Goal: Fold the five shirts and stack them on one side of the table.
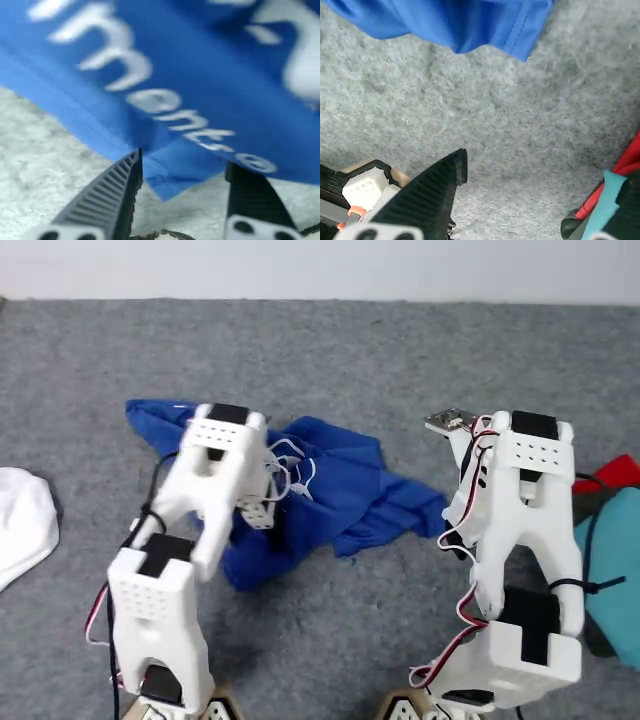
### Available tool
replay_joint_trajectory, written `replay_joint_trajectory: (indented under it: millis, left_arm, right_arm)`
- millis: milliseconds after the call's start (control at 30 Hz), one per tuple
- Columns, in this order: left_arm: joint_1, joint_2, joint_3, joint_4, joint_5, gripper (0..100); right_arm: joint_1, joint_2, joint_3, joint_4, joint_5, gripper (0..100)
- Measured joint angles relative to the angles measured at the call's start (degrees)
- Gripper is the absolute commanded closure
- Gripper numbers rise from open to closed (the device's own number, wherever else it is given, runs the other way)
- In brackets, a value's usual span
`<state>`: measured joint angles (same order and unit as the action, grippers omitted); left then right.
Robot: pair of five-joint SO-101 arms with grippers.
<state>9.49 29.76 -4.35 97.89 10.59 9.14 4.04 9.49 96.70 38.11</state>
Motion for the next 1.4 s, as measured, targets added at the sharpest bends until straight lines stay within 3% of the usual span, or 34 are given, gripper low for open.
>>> replay_joint_trajectory:
  millis: [200,400,700,800,967,1400]
  left_arm:
    - [0.35,0.00,0.53,0.79,-0.09,82]
    - [-3.96,0.00,5.98,0.79,-2.81,82]
    - [-4.22,0.26,11.25,0.62,-3.16,76]
    - [-4.22,2.81,9.93,0.26,-3.16,80]
    - [-3.60,8.18,5.63,0.53,-3.69,99]
    - [-3.43,7.74,2.81,1.85,-10.11,99]
  right_arm:
    - [0.26,0.00,0.00,0.62,0.00,54.2]
    - [1.67,0.00,0.00,0.70,-0.09,54.2]
    - [1.67,0.00,0.00,0.70,0.00,54.2]
    - [1.67,0.00,0.00,0.70,0.00,54.2]
    - [2.20,0.00,0.00,0.70,-0.09,54.2]
    - [2.11,0.00,0.00,0.97,0.00,54.2]
